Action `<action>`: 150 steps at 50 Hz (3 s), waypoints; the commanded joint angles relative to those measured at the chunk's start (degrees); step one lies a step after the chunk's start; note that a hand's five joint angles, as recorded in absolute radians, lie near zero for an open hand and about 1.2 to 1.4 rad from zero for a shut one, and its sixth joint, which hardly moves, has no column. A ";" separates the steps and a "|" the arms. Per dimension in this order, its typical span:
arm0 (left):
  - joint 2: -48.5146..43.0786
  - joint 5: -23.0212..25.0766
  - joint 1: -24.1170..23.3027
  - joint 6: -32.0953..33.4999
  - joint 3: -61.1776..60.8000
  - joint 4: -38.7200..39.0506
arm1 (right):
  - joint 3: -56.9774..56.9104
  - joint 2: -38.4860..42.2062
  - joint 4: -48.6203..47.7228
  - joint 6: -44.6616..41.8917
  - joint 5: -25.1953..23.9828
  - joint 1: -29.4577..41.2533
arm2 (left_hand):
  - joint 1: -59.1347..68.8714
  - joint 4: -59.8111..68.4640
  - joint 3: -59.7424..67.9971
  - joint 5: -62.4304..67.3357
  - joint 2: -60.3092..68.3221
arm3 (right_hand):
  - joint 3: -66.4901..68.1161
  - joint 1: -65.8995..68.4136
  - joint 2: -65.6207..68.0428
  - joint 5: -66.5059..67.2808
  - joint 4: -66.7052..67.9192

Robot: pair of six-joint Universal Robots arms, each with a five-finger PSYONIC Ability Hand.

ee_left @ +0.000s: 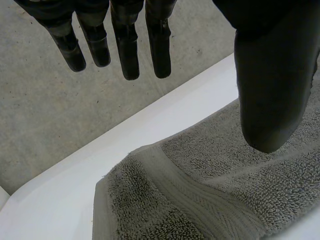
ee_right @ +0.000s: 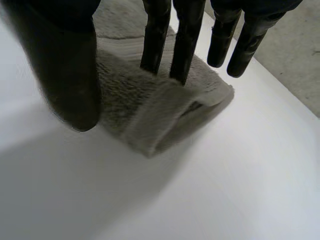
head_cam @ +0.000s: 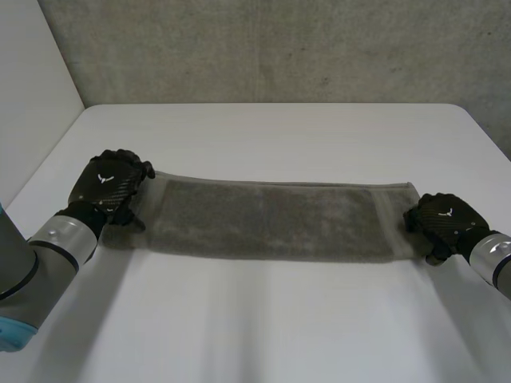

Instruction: Fold the towel.

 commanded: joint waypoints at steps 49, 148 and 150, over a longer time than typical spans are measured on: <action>1.68 0.00 1.76 0.12 -1.24 0.03 | -48.19 21.88 14.38 -3.36 13.35 50.36 | -4.33 -3.36 -2.98 -0.79 -4.01 | -2.50 37.13 37.60 37.39 -4.37; -14.32 -21.27 -22.41 -4.28 17.49 -4.63 | 9.01 -4.55 -9.63 7.38 4.93 16.54 | -3.82 -3.36 -2.98 -0.28 -3.50 | -2.50 37.13 37.60 37.39 -4.37; -11.34 -21.27 -21.45 -4.28 14.69 -4.54 | 8.92 -5.07 -7.97 5.27 4.58 16.01 | -3.82 -3.36 -2.98 -0.28 -3.50 | -2.50 37.13 37.60 37.39 -4.37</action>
